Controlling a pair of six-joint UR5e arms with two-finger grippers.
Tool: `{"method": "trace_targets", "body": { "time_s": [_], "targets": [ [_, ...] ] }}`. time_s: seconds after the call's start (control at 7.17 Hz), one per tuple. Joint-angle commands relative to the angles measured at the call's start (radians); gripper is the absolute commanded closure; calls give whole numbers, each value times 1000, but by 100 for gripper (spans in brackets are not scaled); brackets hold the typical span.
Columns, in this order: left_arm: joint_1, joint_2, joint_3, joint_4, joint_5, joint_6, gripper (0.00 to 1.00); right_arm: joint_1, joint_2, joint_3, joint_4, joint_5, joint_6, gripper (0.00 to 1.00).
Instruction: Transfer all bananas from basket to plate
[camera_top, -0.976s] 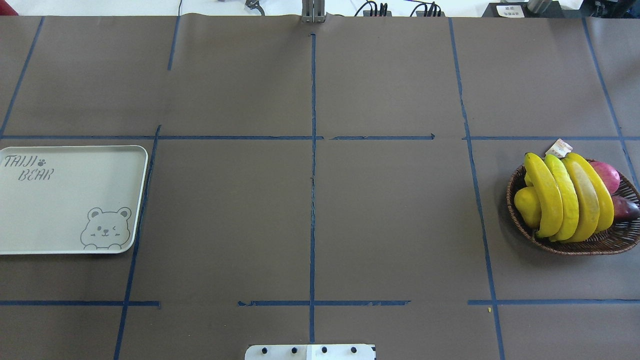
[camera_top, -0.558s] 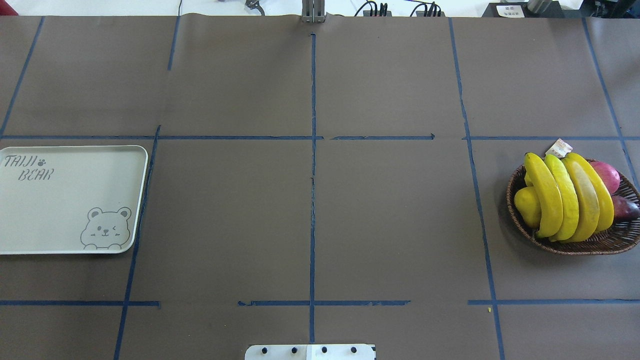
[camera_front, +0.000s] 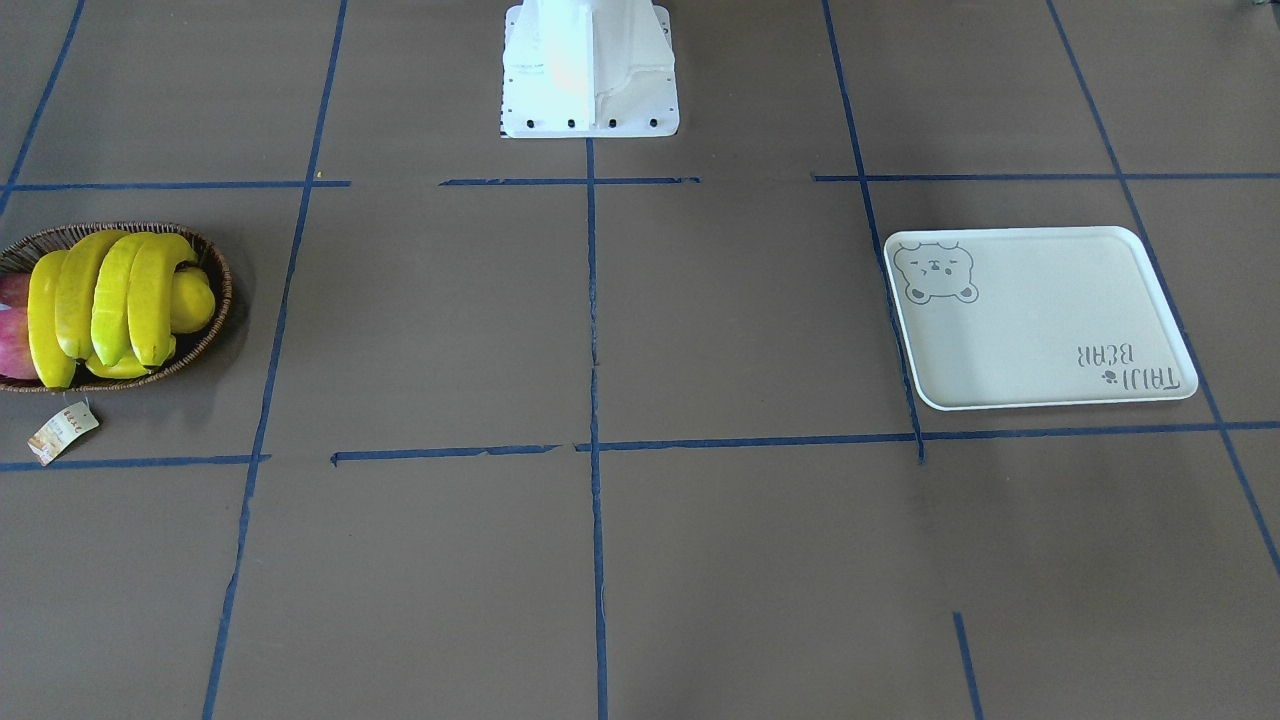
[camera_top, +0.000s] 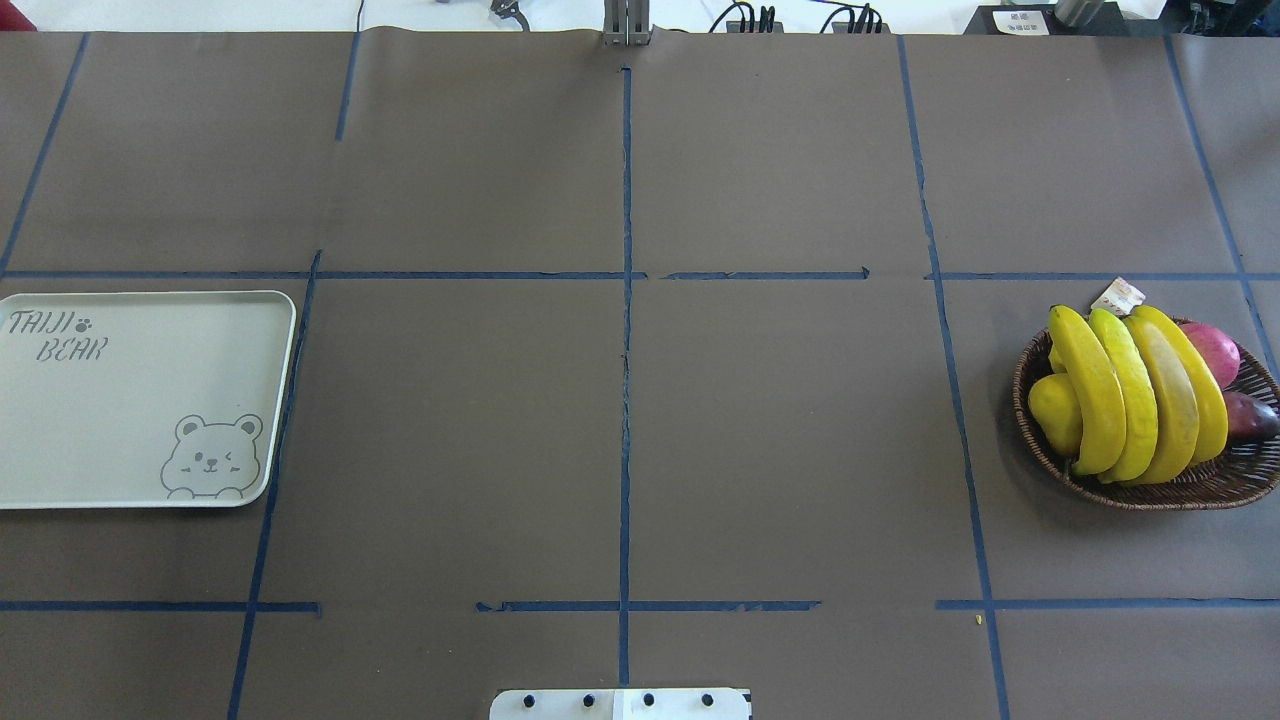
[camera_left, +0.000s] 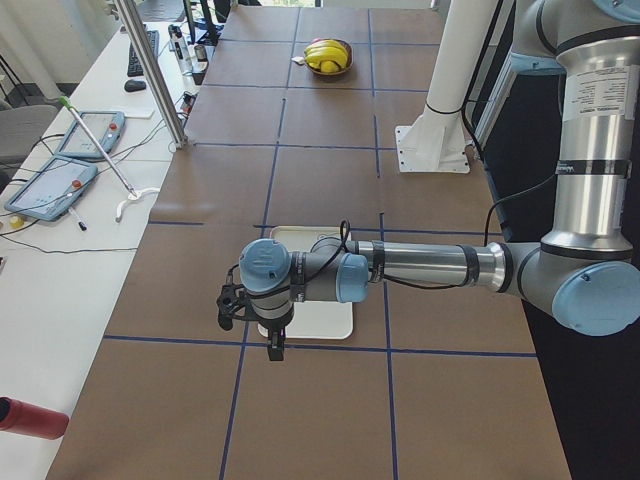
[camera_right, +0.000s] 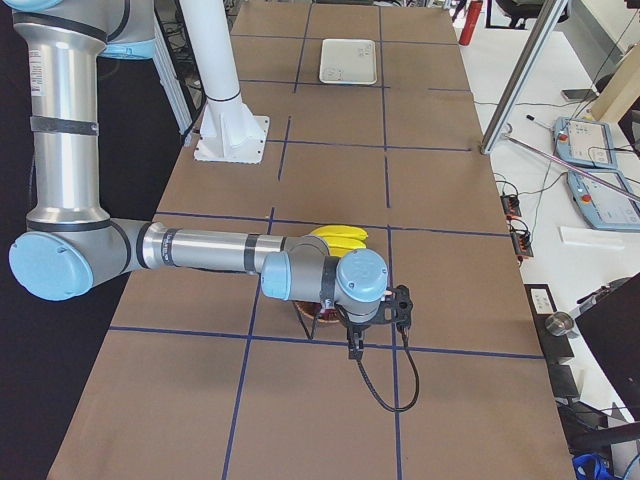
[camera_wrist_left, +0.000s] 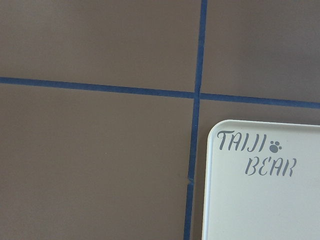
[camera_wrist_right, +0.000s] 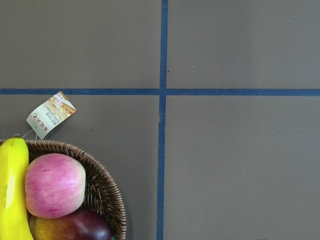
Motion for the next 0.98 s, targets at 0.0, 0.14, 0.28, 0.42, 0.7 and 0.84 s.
{"method": "trace_targets", "body": {
  "time_s": [0.0,0.14,0.28,0.42,0.7,0.84],
  "targets": [
    [0,0,0,0,0,-1,0,0,0,1,0,0,0,0],
    [0,0,0,0,0,-1,0,1,0,3,0,2,0,0],
    [0,0,-2,0,0,-1,0,0,0,3,0,2,0,0],
    [0,2,-2,0,0,-1,0,1,0,1,0,2,1,0],
    [0,0,-5,0,0,-1,0,0,1,6,1,3,1,0],
    [0,-8,-15,-2,0,-1,0,0,4,24,2,3,1,0]
  ]
}}
